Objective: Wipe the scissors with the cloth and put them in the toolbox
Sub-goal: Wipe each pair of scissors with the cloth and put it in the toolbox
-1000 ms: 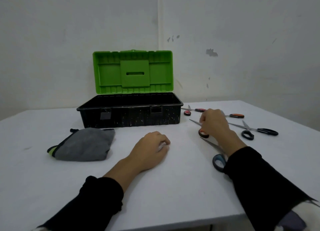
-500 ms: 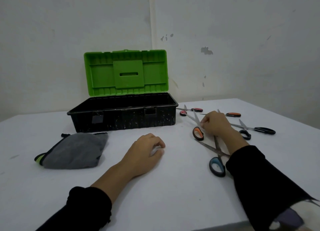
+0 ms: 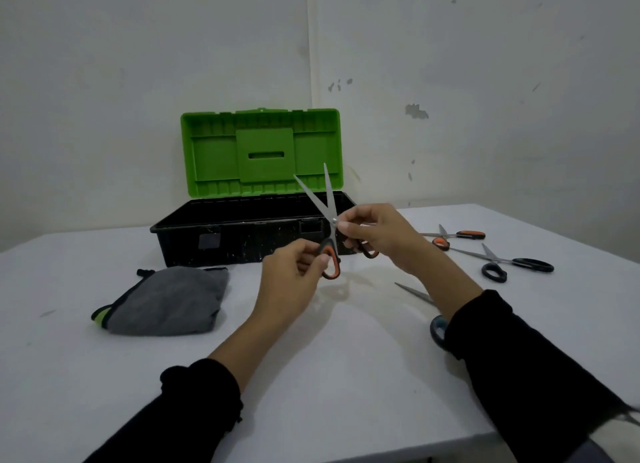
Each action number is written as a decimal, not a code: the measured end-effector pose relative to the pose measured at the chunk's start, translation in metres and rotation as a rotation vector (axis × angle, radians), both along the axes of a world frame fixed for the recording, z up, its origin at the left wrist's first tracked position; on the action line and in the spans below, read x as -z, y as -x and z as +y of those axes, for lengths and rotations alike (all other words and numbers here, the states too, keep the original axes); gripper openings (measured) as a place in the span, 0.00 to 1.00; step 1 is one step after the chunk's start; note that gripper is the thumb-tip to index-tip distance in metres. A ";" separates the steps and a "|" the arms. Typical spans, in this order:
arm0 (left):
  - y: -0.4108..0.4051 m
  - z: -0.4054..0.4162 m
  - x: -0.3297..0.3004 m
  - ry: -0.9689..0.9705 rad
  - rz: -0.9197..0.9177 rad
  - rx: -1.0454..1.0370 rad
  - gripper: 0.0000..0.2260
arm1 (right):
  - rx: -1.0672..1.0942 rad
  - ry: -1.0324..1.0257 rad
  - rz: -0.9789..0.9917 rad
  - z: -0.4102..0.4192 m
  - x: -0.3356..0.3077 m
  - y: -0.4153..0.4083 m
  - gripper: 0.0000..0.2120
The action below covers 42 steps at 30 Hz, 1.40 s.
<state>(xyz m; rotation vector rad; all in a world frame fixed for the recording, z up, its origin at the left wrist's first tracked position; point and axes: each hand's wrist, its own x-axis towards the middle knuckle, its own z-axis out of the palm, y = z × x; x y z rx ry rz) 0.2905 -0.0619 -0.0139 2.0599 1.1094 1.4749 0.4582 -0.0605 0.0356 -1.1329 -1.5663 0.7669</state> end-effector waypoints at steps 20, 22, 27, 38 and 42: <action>0.133 -0.007 -0.012 0.022 0.021 -0.179 0.08 | -0.003 0.384 0.965 0.014 0.018 0.167 0.08; 0.143 -0.008 -0.008 0.004 0.088 -0.148 0.08 | -0.013 0.400 0.929 0.015 0.020 0.167 0.06; 0.163 -0.009 0.001 -0.014 0.529 -0.077 0.15 | 0.024 0.441 0.809 0.021 0.023 0.154 0.06; 0.153 0.000 -0.004 -0.138 0.312 -0.393 0.05 | 0.068 0.241 0.375 0.016 -0.001 0.119 0.07; 0.137 -0.003 -0.011 -0.108 -0.024 -0.359 0.02 | 0.084 0.216 0.261 0.017 -0.004 0.113 0.06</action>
